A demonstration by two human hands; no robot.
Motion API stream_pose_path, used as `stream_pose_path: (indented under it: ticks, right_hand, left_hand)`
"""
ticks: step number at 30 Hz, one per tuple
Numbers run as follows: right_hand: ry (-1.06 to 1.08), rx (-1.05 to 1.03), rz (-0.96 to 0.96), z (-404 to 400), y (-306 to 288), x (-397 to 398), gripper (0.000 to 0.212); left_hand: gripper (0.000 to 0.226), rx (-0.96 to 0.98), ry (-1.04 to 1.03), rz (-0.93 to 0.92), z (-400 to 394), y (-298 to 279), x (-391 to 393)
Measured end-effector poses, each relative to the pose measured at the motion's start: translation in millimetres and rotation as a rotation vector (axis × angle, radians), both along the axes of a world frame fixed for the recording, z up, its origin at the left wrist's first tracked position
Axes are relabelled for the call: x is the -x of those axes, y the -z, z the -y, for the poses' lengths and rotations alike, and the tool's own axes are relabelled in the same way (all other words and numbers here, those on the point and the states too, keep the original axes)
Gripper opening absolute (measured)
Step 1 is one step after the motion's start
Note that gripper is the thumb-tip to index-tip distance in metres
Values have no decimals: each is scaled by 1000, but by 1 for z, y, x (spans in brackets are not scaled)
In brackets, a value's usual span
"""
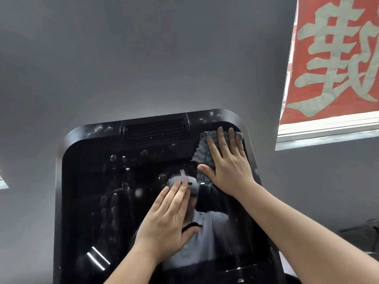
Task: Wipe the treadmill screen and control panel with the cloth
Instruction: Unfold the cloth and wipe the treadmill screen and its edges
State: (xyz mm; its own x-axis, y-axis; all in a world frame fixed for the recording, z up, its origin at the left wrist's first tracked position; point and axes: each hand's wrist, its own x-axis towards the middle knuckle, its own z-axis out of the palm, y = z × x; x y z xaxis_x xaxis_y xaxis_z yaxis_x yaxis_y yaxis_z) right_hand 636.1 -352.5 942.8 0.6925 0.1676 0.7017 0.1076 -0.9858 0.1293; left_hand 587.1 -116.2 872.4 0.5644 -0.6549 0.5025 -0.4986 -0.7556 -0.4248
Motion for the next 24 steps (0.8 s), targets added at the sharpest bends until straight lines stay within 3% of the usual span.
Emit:
stream_pose_path:
  ticks: [6,13,24]
  right_hand:
    - [-42,29,-48,6,12,13,85]
    - [-62,-100,-3,1,-4,11,70]
    - [-78,-15,67,8,10,21,57]
  left_hand:
    - [87,-10,-2,-1,-1,0,0]
    - [84,21,24,22,0,0,0]
    - [86,0,0,12,-1,2,0]
